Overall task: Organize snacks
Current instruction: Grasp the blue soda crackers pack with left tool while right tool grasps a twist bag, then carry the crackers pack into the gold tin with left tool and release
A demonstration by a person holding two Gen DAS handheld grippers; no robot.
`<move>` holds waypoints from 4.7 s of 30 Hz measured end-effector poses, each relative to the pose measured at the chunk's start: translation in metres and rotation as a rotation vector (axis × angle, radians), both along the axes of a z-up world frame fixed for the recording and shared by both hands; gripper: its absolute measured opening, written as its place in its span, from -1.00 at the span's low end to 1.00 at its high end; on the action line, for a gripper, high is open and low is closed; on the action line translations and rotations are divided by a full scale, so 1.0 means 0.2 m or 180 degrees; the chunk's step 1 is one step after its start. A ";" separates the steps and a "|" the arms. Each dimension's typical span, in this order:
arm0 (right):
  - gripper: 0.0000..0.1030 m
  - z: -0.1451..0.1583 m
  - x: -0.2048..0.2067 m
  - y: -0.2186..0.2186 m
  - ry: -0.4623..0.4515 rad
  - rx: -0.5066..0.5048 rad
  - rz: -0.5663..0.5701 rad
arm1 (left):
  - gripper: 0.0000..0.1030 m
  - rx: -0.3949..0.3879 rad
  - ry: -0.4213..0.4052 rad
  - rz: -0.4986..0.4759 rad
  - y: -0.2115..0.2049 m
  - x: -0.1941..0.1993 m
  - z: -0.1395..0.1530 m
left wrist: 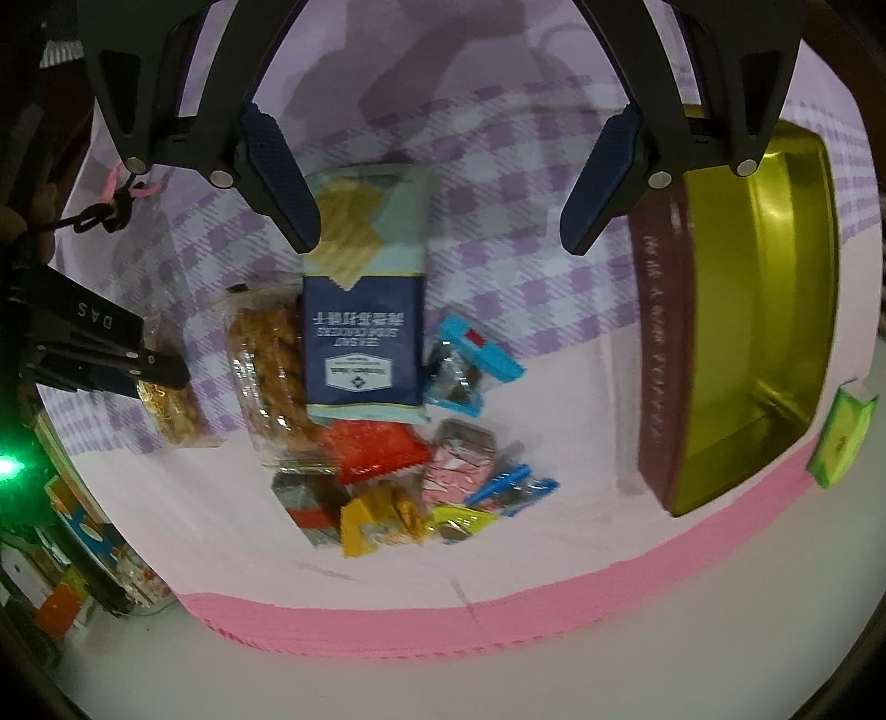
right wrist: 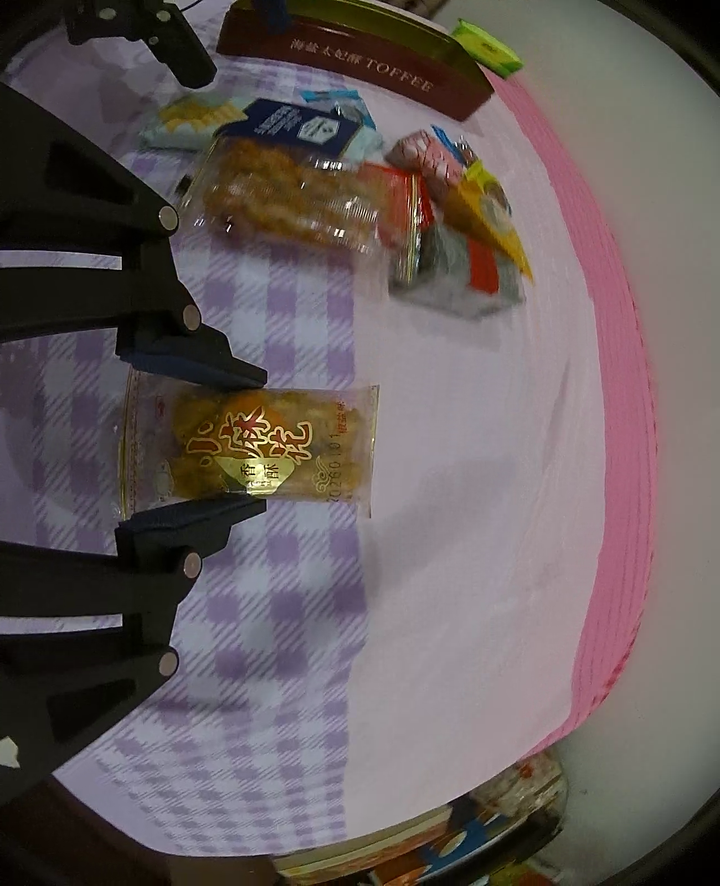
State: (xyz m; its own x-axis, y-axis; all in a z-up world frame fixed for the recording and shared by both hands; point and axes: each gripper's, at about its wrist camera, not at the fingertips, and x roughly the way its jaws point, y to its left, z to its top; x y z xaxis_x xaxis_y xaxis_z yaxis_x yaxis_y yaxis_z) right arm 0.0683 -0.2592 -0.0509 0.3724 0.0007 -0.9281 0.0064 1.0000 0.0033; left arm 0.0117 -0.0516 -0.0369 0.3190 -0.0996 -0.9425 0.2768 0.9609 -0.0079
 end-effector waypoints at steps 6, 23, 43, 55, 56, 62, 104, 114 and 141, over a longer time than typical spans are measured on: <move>-0.32 -0.01 0.00 -0.02 -0.0012 -0.0007 -0.0018 | 0.64 -0.0035 0.0111 -0.0136 -0.08 0.04 -0.05; -0.31 0.00 0.00 -0.02 -0.0023 0.0021 -0.0029 | 0.10 -0.0152 0.0304 -0.0228 -0.19 0.16 -0.15; -0.30 -0.01 0.00 0.00 -0.0031 -0.0066 -0.0018 | -0.02 -0.0159 0.0320 -0.0267 -0.10 0.02 -0.05; -0.29 -0.01 -0.01 0.01 -0.0036 -0.0094 -0.0011 | -0.02 -0.0350 0.0204 -0.0127 0.04 0.01 0.12; -0.29 -0.01 -0.01 0.01 -0.0035 -0.0096 -0.0015 | -0.02 -0.0355 0.0172 -0.0098 0.06 0.01 0.14; -0.29 -0.01 -0.01 0.02 -0.0026 -0.0105 -0.0042 | -0.02 -0.0315 -0.0002 0.0153 0.23 0.09 0.22; -0.29 -0.02 0.04 0.01 0.0158 -0.0098 -0.0198 | -0.01 0.0581 0.0208 0.1045 1.01 0.32 -0.10; -0.35 -0.01 0.02 0.05 0.0126 -0.0174 -0.0281 | 0.01 0.0576 0.0145 0.1070 1.01 0.32 -0.09; -0.35 0.35 0.11 1.38 -0.0242 0.0483 0.1134 | 0.30 0.0025 -0.0489 0.2132 1.51 0.02 0.21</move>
State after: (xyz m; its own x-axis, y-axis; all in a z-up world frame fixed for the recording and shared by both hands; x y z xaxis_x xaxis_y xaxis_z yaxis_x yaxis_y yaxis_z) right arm 0.0907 0.0161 0.0188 0.3918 0.2775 -0.8772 -0.3469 0.9276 0.1385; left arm 0.0157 0.2499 0.0044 0.4394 0.1725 -0.8816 -0.3797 0.9251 -0.0083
